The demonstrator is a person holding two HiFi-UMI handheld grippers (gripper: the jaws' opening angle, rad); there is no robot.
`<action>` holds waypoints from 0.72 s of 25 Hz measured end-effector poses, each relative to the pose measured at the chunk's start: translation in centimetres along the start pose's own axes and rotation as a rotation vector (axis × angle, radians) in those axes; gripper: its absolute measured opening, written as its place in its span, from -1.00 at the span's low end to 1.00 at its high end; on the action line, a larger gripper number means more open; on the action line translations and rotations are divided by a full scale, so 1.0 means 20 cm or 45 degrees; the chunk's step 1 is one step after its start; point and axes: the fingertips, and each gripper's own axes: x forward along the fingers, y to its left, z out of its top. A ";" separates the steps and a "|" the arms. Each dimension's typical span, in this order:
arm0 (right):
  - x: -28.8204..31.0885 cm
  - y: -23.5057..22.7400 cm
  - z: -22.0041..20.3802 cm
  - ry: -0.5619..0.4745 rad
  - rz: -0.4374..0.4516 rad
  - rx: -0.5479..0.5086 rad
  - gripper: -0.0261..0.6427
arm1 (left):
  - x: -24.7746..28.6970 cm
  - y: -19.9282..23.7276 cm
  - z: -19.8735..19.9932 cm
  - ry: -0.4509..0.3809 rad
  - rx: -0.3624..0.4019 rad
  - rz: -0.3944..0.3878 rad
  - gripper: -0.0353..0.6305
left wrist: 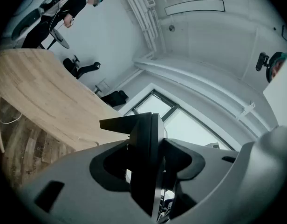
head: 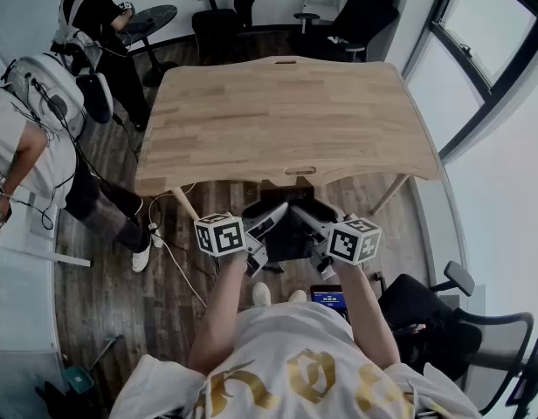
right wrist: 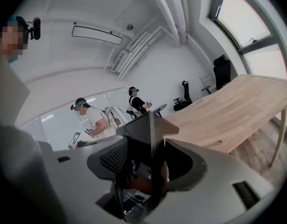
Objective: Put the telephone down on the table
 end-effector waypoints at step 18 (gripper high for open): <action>-0.05 -0.06 0.01 0.025 0.077 0.022 -0.21 | 0.07 -0.04 -0.04 -0.009 0.014 0.047 -0.25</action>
